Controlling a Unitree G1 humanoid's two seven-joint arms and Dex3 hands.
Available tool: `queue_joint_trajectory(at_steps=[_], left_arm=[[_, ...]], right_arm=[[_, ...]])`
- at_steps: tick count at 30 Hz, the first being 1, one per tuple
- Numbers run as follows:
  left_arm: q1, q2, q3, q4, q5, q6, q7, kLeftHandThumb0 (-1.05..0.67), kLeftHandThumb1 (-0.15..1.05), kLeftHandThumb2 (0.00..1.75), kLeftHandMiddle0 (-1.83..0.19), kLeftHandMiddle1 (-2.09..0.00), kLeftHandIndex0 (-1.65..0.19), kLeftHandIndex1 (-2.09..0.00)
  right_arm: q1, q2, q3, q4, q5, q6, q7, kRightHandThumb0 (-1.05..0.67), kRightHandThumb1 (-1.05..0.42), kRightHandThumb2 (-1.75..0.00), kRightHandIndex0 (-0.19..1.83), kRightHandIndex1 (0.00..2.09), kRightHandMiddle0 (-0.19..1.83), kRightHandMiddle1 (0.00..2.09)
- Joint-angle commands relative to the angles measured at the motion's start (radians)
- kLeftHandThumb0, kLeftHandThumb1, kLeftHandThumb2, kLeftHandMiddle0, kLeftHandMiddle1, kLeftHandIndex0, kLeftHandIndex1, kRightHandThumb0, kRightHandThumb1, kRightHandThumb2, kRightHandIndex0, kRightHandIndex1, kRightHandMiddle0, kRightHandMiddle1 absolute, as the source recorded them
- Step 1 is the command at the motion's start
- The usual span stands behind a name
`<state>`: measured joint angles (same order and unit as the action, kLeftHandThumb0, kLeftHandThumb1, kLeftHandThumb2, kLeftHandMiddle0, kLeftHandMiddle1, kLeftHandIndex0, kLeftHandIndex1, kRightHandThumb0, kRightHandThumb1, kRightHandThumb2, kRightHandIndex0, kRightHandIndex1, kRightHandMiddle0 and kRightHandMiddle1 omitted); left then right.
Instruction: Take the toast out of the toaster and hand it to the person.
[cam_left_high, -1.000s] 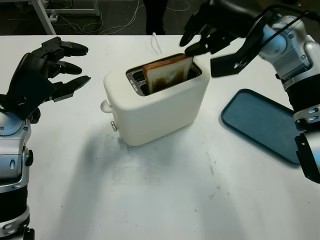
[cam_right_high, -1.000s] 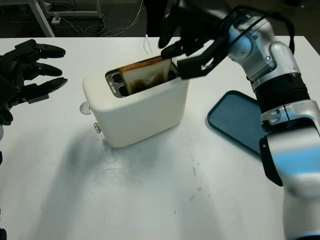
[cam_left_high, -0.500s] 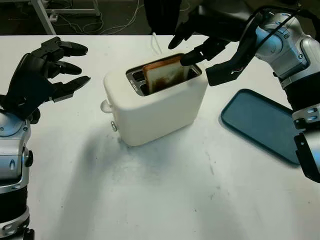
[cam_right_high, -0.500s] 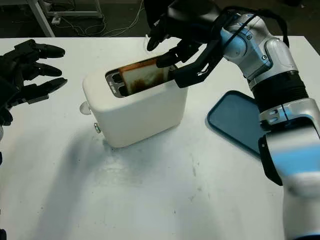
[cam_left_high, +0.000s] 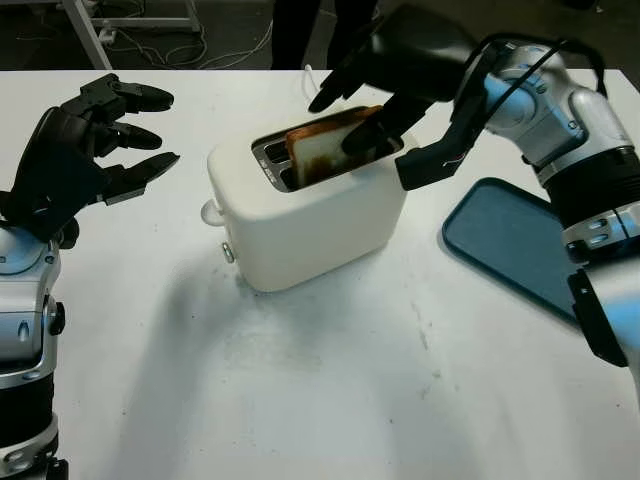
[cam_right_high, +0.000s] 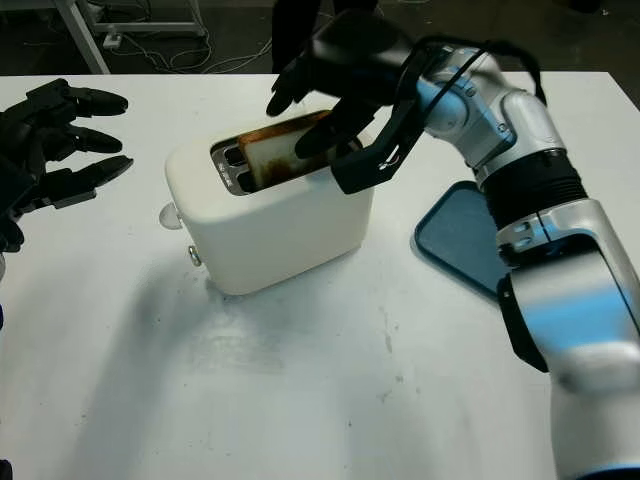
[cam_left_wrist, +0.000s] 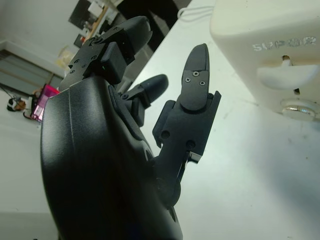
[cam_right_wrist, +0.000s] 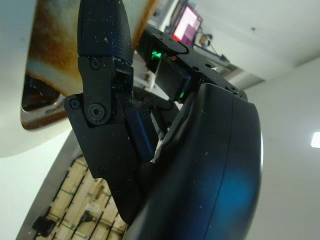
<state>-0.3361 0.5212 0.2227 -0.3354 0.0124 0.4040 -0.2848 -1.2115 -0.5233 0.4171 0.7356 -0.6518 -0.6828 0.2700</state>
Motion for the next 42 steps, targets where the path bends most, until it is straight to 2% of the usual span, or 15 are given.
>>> queue_joint_trajectory(at_steps=[1, 5, 10, 12, 14, 16, 17, 18, 20, 21, 23, 29, 30, 35, 42], left_arm=[[0.016, 0.002, 0.008, -0.008, -0.003, 0.004, 0.006, -0.27, 0.80, 0.30, -0.28, -1.09, -0.33, -0.73], [0.014, 0.004, 0.005, 0.005, -0.005, -0.013, 0.001, -0.26, 0.81, 0.29, -0.28, -1.09, -0.33, -0.72], [0.008, 0.002, 0.002, -0.004, -0.006, 0.007, 0.004, -0.26, 0.81, 0.28, -0.28, -1.09, -0.34, -0.72], [0.008, 0.000, 0.002, -0.004, -0.005, 0.004, 0.006, -0.25, 0.81, 0.28, -0.28, -1.09, -0.33, -0.72], [0.012, 0.009, -0.005, 0.003, 0.008, -0.022, 0.004, -0.26, 0.81, 0.28, -0.29, -1.10, -0.34, -0.73], [0.012, 0.013, -0.008, 0.007, 0.017, -0.029, 0.005, -0.27, 0.81, 0.27, -0.30, -1.10, -0.34, -0.73], [0.009, 0.008, -0.004, 0.006, 0.009, -0.023, 0.004, -0.28, 0.81, 0.27, -0.30, -1.10, -0.35, -0.73], [0.008, 0.004, -0.001, 0.006, 0.002, -0.019, 0.003, -0.27, 0.81, 0.27, -0.29, -1.10, -0.35, -0.73], [0.007, 0.003, 0.002, 0.007, -0.005, -0.019, 0.001, -0.25, 0.82, 0.27, -0.29, -1.10, -0.34, -0.73], [0.006, 0.005, 0.002, 0.007, -0.005, -0.013, 0.001, -0.26, 0.82, 0.27, -0.28, -1.10, -0.34, -0.73], [0.005, 0.008, 0.001, 0.008, -0.004, -0.008, 0.001, -0.27, 0.82, 0.27, -0.27, -1.10, -0.34, -0.73], [0.004, 0.000, 0.002, 0.013, -0.008, -0.014, 0.006, -0.28, 0.81, 0.27, -0.28, -1.11, -0.34, -0.74], [0.005, 0.000, 0.002, 0.009, -0.008, -0.009, 0.007, -0.28, 0.82, 0.27, -0.27, -1.11, -0.34, -0.74], [0.011, 0.003, 0.004, 0.001, -0.006, -0.005, 0.006, -0.27, 0.82, 0.26, -0.26, -1.11, -0.33, -0.74], [0.012, 0.006, 0.007, 0.003, -0.003, -0.005, 0.007, -0.27, 0.82, 0.26, -0.26, -1.11, -0.33, -0.74]], right_arm=[[-0.008, 0.010, 0.015, 0.016, -0.026, -0.016, -0.028, -1.05, -0.92, -0.41, 0.64, 0.91, 0.93, 0.05], [-0.007, 0.023, 0.031, 0.050, -0.047, -0.032, -0.066, -1.05, -0.92, -0.38, 0.72, 0.91, 0.96, 0.07], [-0.007, 0.020, 0.051, 0.046, -0.067, -0.018, -0.060, -1.05, -0.92, -0.37, 0.67, 0.88, 0.94, 0.06], [-0.004, 0.023, 0.051, 0.052, -0.064, -0.024, -0.065, -1.05, -0.91, -0.17, 0.69, 0.88, 0.96, 0.07], [0.000, 0.021, 0.054, 0.058, -0.074, -0.034, -0.094, -0.82, -0.82, -0.04, 0.73, 0.92, 1.00, 0.10], [-0.001, 0.016, 0.063, 0.067, -0.095, -0.053, -0.137, -0.62, -0.77, -0.01, 0.76, 1.04, 1.06, 0.14], [-0.002, 0.013, 0.065, 0.074, -0.103, -0.066, -0.159, -0.55, -0.76, -0.01, 0.76, 1.15, 1.07, 0.22], [-0.003, 0.010, 0.066, 0.081, -0.108, -0.077, -0.178, -0.48, -0.78, -0.01, 0.76, 1.40, 0.92, 0.78], [-0.005, 0.005, 0.069, 0.094, -0.126, -0.100, -0.237, -0.43, -0.80, 0.00, 0.81, 1.64, 0.73, 1.46], [-0.008, 0.002, 0.071, 0.102, -0.135, -0.111, -0.262, -0.42, -0.80, 0.00, 0.83, 1.69, 0.70, 1.60], [-0.017, -0.004, 0.077, 0.117, -0.157, -0.134, -0.308, -0.44, -0.84, -0.02, 0.93, 1.73, 0.75, 1.71], [-0.033, -0.022, 0.090, 0.135, -0.215, -0.158, -0.425, -0.45, -0.91, -0.06, 1.16, 1.75, 0.80, 1.74], [-0.036, -0.023, 0.091, 0.138, -0.218, -0.159, -0.431, -0.49, -0.92, -0.14, 1.18, 1.75, 0.82, 1.75], [-0.048, -0.035, 0.096, 0.144, -0.244, -0.160, -0.462, -0.62, -0.92, -0.43, 1.18, 1.75, 0.85, 1.75], [-0.067, -0.048, 0.080, 0.156, -0.231, -0.161, -0.482, -0.56, -0.92, -0.47, 1.12, 1.75, 0.82, 1.75]])
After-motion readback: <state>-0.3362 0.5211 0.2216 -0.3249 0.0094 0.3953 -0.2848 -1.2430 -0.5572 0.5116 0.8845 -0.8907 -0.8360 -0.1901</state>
